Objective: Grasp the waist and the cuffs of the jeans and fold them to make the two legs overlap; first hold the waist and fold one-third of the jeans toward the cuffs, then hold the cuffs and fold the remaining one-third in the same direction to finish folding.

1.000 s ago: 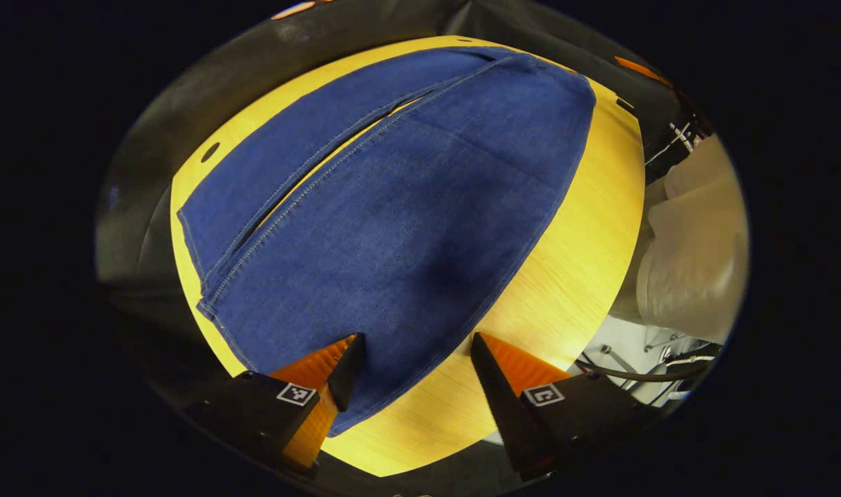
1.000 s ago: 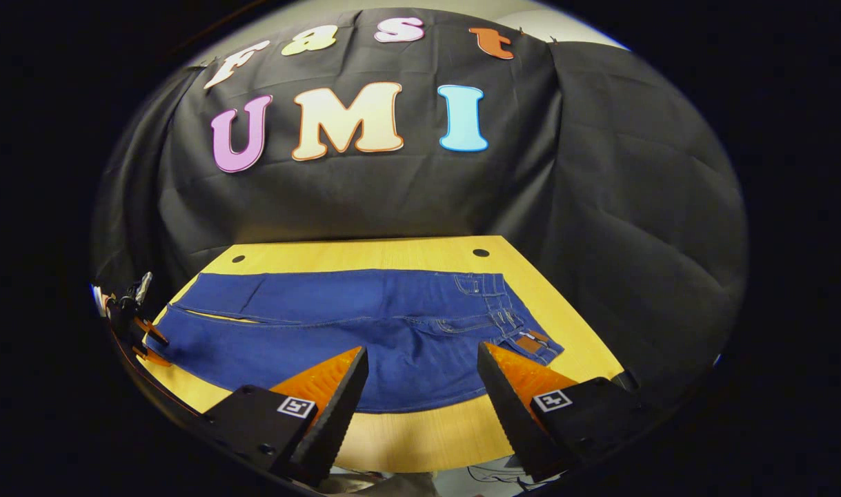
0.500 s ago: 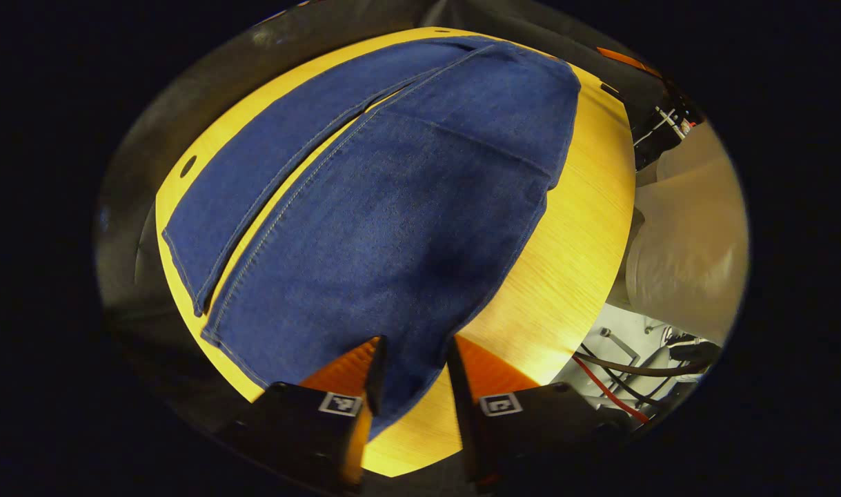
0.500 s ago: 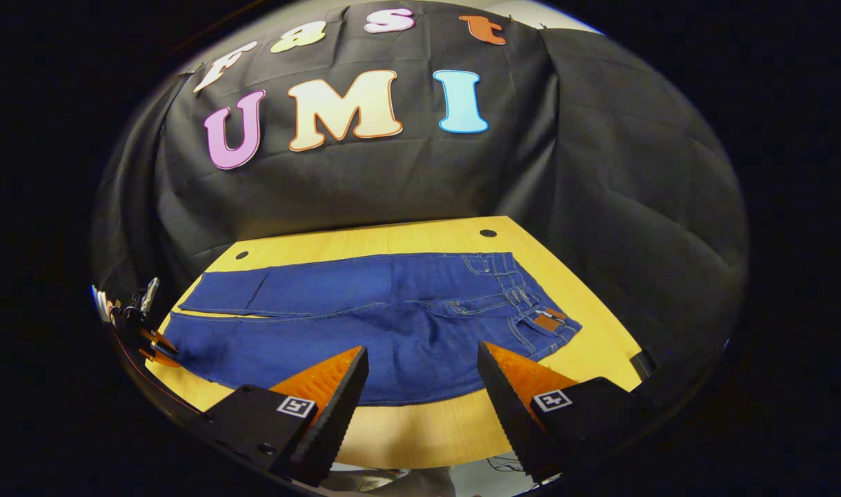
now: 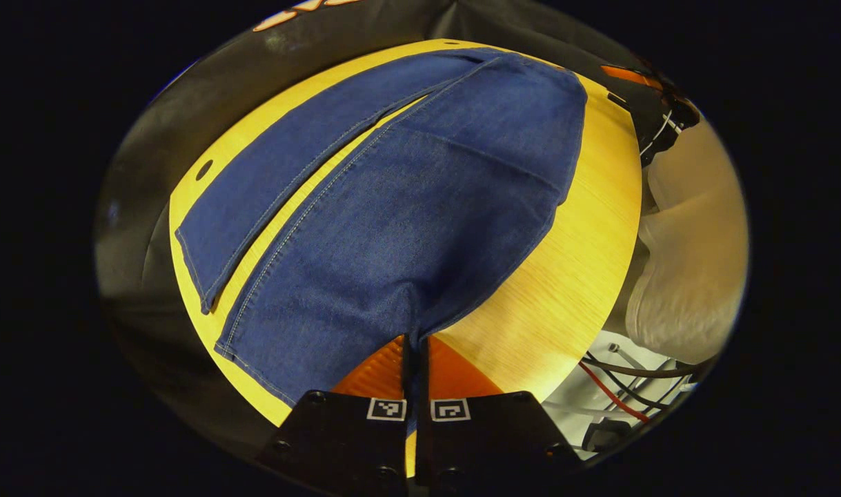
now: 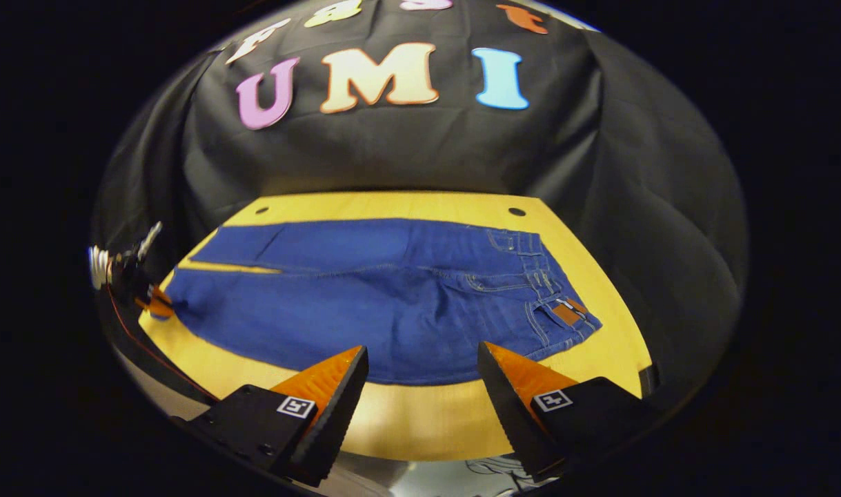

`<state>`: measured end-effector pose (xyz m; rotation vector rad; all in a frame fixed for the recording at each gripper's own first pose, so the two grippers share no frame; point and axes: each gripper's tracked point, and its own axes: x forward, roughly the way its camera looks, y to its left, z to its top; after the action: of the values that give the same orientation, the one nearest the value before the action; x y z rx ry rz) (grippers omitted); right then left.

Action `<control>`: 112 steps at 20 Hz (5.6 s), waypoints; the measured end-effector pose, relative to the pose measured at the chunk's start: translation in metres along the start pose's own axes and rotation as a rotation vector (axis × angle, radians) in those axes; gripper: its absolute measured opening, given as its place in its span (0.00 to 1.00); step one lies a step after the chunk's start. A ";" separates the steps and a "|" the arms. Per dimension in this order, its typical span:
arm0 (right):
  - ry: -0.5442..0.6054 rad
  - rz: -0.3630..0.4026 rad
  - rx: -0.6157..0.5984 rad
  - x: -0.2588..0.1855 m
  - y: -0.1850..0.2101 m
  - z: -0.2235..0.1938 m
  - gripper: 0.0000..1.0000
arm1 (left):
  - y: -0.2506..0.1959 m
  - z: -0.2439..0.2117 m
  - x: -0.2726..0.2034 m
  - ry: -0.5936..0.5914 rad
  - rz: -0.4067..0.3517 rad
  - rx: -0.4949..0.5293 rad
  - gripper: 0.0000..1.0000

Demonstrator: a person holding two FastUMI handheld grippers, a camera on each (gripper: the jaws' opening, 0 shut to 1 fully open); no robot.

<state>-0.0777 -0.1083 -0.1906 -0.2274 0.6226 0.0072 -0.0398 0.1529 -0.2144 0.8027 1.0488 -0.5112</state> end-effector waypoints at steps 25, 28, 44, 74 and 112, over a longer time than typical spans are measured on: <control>0.562 0.401 -0.598 0.094 -0.082 -0.079 0.89 | 0.004 0.000 0.003 0.144 0.030 -0.090 0.00; 0.564 0.394 -0.603 0.096 -0.087 -0.077 0.77 | 0.003 0.000 0.003 0.162 0.029 -0.116 0.00; 0.533 0.268 -0.500 0.106 -0.097 -0.060 0.04 | 0.006 0.002 0.002 0.129 0.190 -0.316 0.00; 0.085 -0.054 -0.088 0.319 -0.108 0.175 0.02 | 0.250 0.206 -0.017 -0.142 0.712 -0.641 0.00; 0.187 -0.074 0.288 0.252 -0.257 0.065 0.95 | 0.225 0.165 -0.098 -0.431 0.851 -0.834 0.96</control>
<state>0.1843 -0.3607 -0.2313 0.0286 0.7921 -0.1762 0.1705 0.1621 -0.0070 0.2958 0.3671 0.4608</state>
